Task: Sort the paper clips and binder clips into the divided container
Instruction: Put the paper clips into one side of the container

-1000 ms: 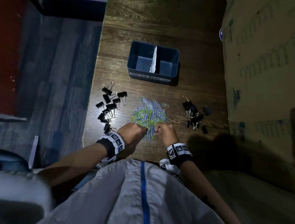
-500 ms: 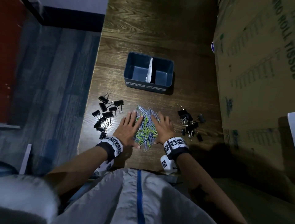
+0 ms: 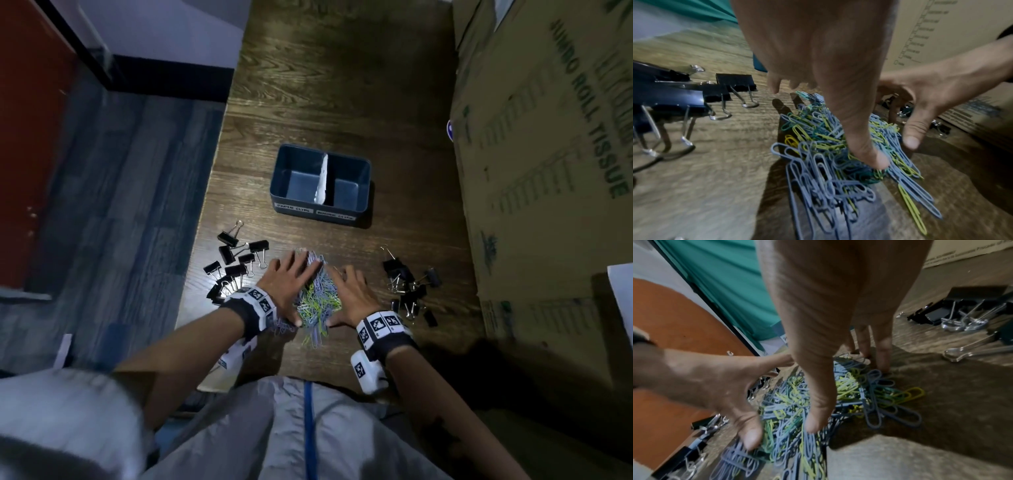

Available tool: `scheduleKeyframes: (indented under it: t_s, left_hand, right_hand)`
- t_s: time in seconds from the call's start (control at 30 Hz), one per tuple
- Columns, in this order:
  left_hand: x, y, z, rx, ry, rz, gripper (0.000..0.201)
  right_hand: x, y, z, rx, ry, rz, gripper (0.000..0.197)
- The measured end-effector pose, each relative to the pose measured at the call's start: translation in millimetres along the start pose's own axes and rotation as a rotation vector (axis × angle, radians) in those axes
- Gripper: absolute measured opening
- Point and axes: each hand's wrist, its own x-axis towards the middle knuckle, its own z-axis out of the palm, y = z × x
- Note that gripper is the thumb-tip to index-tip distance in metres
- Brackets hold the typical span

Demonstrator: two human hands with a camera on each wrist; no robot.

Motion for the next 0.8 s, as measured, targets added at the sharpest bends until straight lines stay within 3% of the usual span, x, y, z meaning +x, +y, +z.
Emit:
scheduleKeyframes:
  t_s: [0.1,0.27,0.43,0.53,0.67,0.8]
  left_hand:
    - [2,5,-6,-0.032,-0.02,-0.001,0.131]
    - [-1,10,-9,-0.168,0.162,0.025,0.102]
    - [-9,6,-4,-0.256,0.288,0.053,0.055]
    - [-12,4,-4,-0.327,0.31,0.002,0.033]
    - [-17,6,-9,-0.447,0.311,-0.09,0.032]
    - [-22,0,-11,-0.529,0.37,-0.058,0.026]
  right_hand:
    - [5,-8,0,-0.018,0.001,-0.018,0.114]
    - [9,-13,-9,0.079,0.065,-0.032,0.086]
    - [6,-9,-22,0.139,0.102,-0.068,0.053]
    - [5,-8,-28,0.168,0.133,-0.055,0.044]
    - [0,-7,-32,0.211,0.162,-0.042,0.034]
    - [-5,-3,-42,0.265,0.236,-0.019,0.023]
